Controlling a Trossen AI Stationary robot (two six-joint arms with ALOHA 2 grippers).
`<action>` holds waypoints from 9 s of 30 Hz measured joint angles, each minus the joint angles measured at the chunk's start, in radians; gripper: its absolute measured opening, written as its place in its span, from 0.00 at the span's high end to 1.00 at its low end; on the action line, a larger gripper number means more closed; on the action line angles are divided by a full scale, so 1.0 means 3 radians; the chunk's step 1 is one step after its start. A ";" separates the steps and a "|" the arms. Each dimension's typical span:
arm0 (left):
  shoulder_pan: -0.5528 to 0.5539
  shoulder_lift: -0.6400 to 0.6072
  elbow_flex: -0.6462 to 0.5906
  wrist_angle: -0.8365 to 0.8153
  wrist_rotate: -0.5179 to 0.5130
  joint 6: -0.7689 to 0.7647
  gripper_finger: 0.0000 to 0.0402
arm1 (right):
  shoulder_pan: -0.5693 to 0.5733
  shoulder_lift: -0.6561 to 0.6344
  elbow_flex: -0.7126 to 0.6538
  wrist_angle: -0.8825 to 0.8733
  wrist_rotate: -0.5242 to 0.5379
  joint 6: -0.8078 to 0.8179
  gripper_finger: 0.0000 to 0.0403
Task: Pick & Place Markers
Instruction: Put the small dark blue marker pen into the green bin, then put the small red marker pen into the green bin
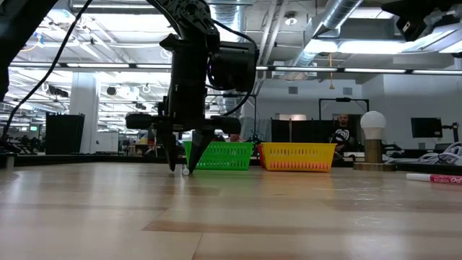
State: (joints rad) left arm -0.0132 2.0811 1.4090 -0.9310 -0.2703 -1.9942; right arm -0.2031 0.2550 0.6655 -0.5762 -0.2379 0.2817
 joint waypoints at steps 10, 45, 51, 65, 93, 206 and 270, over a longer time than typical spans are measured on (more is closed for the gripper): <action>0.0000 0.0000 0.0002 0.0039 -0.0007 -0.0001 0.74 | -0.0001 0.0000 0.0000 0.0000 0.0000 0.0000 0.58; -0.0554 -0.0403 -0.0003 -0.0046 -0.0038 0.0000 0.89 | -0.0001 0.0000 0.0000 -0.0207 0.0000 -0.0003 0.58; -0.0750 -0.0667 0.0000 -0.0041 -0.0113 0.0074 0.88 | -0.0001 -0.0001 0.0000 -0.0219 0.0001 -0.0004 0.58; -0.1071 -0.1453 0.0005 0.0278 -0.0946 0.1356 0.88 | -0.0001 0.0000 0.0000 -0.0289 0.0001 -0.0231 0.58; -0.0775 -0.1634 0.0006 0.1189 -0.0506 0.3329 0.88 | -0.0001 -0.0001 0.0000 -0.0233 0.0015 -0.0416 0.58; 0.1280 -0.0708 -0.0408 0.1503 0.0881 0.6216 0.69 | 0.0000 -0.0001 0.0001 -0.0249 0.0013 -0.0412 0.58; 0.0210 -0.3579 -0.2952 0.4574 0.1348 0.5055 0.68 | 0.0000 0.0109 0.0004 0.0722 -0.0405 0.0022 0.58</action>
State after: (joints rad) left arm 0.0498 1.0074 0.5236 0.4413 0.1340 -0.4776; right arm -0.2031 0.2876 0.6666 -0.3597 -0.3594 0.2882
